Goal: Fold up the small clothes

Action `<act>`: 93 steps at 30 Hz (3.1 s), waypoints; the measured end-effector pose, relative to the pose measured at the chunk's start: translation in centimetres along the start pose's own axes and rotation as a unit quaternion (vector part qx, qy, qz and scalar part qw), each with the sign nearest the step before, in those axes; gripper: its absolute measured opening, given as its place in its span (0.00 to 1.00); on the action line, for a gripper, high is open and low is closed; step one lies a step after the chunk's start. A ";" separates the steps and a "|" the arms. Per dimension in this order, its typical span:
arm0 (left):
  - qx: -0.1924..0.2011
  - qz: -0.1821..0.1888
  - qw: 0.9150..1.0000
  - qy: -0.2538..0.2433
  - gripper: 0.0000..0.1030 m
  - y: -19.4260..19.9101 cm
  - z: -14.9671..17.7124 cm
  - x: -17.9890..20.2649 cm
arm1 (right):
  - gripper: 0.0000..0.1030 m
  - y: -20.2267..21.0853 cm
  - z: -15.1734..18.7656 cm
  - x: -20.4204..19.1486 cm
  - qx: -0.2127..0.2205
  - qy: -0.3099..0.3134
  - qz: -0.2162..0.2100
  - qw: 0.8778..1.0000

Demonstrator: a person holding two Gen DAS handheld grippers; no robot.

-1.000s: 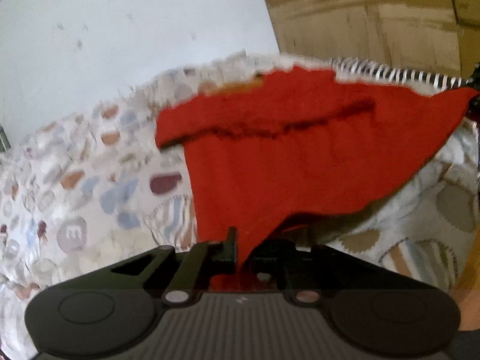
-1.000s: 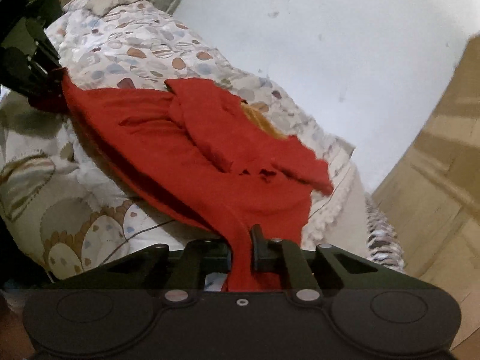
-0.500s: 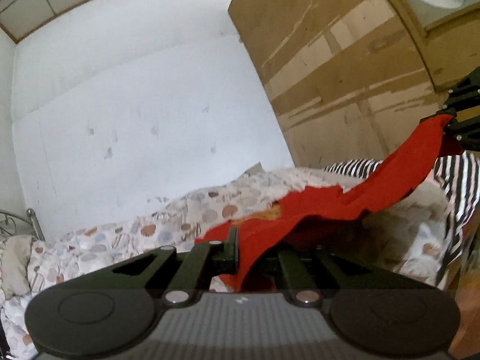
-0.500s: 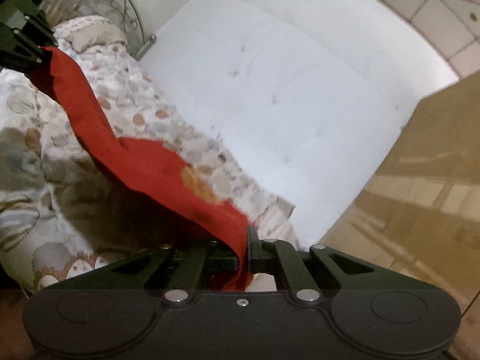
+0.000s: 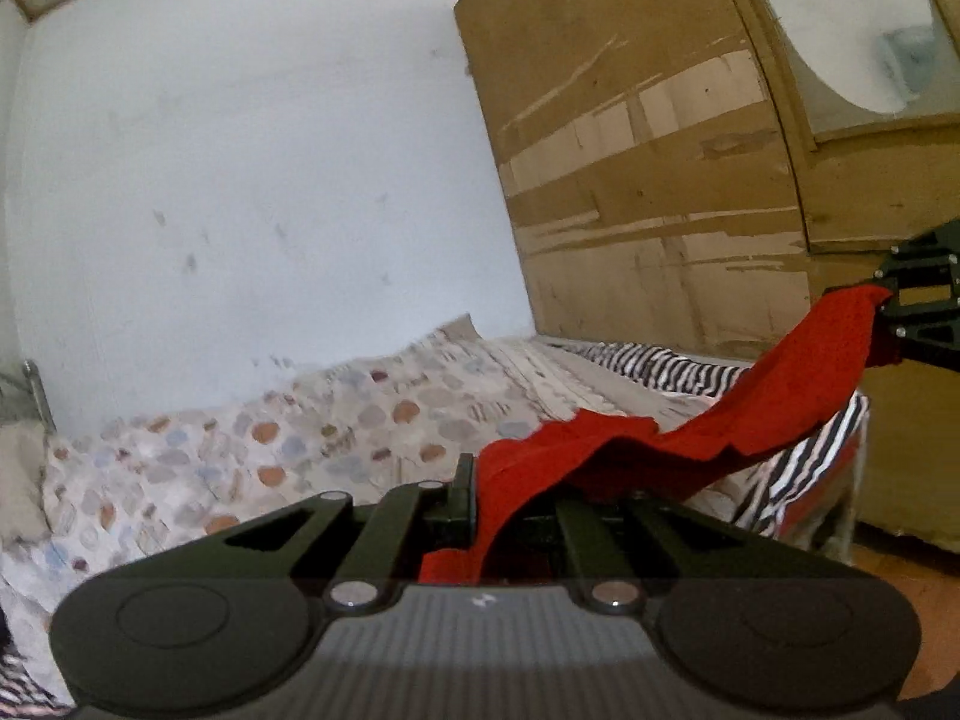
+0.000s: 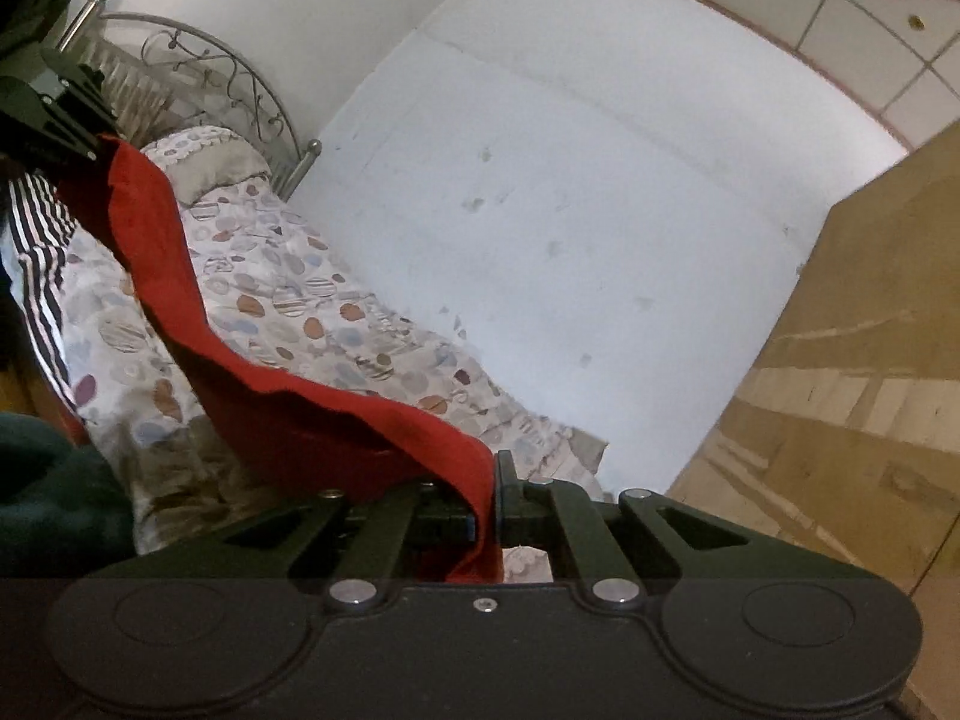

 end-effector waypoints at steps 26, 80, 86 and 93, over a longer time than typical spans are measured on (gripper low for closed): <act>-0.146 -0.024 0.988 0.054 0.05 -33.0 -3.4 -13.6 | 0.05 -35.3 -1.4 1.8 -0.067 -0.071 0.007 0.995; -0.189 -0.077 0.973 0.108 1.00 -38.7 7.6 -16.3 | 1.00 -43.2 8.1 3.9 -0.174 -0.213 -0.020 0.961; -0.191 -0.054 0.963 0.182 1.00 -38.0 9.0 -19.4 | 1.00 -44.2 11.6 5.9 -0.206 -0.299 0.008 0.932; -0.219 -0.074 0.939 0.254 0.99 -36.5 9.9 -21.3 | 1.00 -40.9 10.6 6.5 -0.168 -0.264 0.057 0.948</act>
Point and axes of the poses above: each gripper's, at about its wrist camera, not at the fingertips, and y roughly against the way its jaws point, x to its right, z to its underside, the point moved 3 cm from there along -y, roughly the way its jaws point, and after that the axes turned 7 degrees about -x, right-handed, at the moved point
